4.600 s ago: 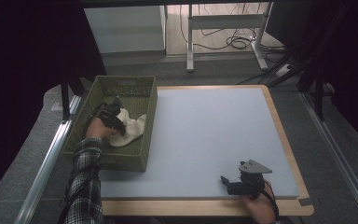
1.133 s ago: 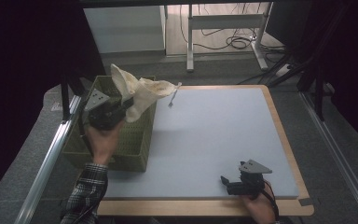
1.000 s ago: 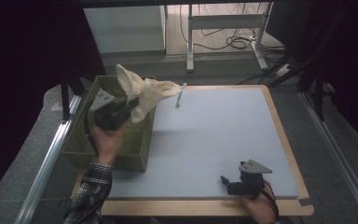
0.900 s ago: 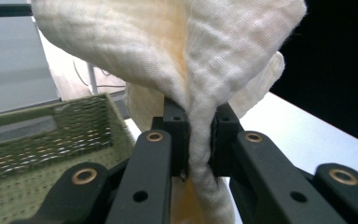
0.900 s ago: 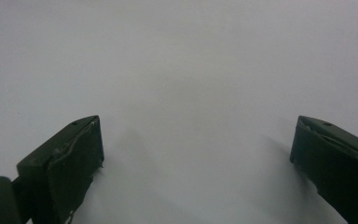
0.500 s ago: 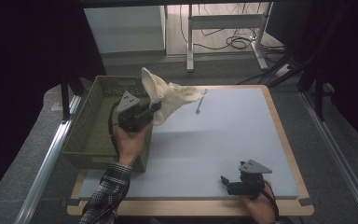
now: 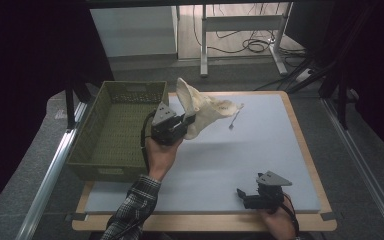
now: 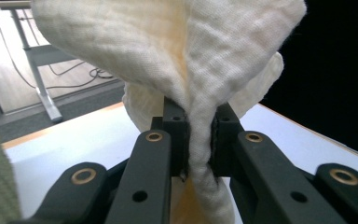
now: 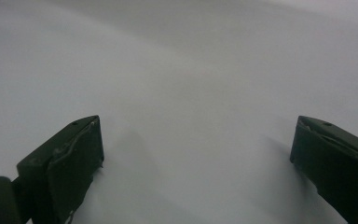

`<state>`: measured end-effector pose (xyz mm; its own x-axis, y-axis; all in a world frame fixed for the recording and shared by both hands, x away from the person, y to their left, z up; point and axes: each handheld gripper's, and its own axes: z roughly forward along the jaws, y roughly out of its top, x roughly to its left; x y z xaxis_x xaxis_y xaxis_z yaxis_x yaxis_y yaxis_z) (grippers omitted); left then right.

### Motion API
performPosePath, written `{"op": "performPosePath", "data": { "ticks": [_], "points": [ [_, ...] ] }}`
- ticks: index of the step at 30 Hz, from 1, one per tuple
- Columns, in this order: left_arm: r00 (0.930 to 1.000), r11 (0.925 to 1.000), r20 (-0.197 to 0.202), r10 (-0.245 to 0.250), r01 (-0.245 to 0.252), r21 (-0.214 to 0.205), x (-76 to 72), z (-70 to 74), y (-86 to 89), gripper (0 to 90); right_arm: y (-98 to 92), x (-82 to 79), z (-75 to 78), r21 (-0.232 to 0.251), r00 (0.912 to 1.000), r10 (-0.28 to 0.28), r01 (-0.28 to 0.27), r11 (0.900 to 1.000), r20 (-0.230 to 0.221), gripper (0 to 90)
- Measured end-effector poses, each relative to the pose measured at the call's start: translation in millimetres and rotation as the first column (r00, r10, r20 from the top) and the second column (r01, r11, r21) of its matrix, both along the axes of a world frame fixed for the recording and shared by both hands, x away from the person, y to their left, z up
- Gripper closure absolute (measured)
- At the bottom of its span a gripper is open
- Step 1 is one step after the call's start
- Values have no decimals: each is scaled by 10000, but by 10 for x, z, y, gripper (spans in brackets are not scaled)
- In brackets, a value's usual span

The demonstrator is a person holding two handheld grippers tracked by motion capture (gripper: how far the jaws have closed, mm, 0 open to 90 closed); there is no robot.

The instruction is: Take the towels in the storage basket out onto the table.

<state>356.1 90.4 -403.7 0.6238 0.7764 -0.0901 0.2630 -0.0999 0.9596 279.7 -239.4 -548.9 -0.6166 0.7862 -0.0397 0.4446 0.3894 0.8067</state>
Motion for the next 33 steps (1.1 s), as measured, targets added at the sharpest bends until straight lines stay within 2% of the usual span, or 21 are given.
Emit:
{"op": "performPosePath", "data": {
  "ticks": [3,6,7,11,12,14,19,24,30,31,32,33],
  "points": [
    [9998,9998,-74,-176,177,110,23,-77,-144,805,0,0,0,-3,10000,-5,5,10000,-1,24],
    [9996,9996,-122,-236,237,130,38,-125,-216,805,-1,0,0,-3,10000,-2,2,10000,2,25],
    [9994,9994,-173,-293,297,177,55,-181,-286,804,-1,0,0,-4,10000,1,-1,10000,5,25],
    [9989,9988,-292,-363,372,327,82,-280,-387,804,-1,0,0,-16,10000,-9,9,10000,10,25],
    [9982,9984,-443,-416,432,370,97,-349,-446,803,-1,0,0,-17,10000,-8,8,10000,11,25],
    [9976,9980,-520,-455,477,410,106,-384,-476,803,-2,0,0,-7,10000,1,-1,10000,9,24],
    [9942,9941,-904,-578,656,860,148,-554,-598,801,-3,-1,2,-40,10000,-6,6,10000,-2,25],
    [9857,9872,-1542,-681,889,1325,209,-732,-676,797,-4,-1,2,-44,10000,-5,5,10000,4,25],
    [9753,9765,-2112,-641,1050,1884,238,-936,-748,790,-3,-2,2,-33,10000,-10,10,10000,-14,25],
    [9707,9746,-2313,-646,1112,1945,244,-992,-758,783,-3,-1,2,-35,10000,-7,7,10000,-7,25],
    [9707,9746,-2313,-646,1112,1945,244,-992,-758,777,-3,-1,2,-35,10000,-7,7,10000,-7,25],
    [9662,9718,-2498,-634,1167,2049,249,-1042,-761,766,-3,-2,2,-32,10000,-8,8,10000,-11,25]
  ]
}}
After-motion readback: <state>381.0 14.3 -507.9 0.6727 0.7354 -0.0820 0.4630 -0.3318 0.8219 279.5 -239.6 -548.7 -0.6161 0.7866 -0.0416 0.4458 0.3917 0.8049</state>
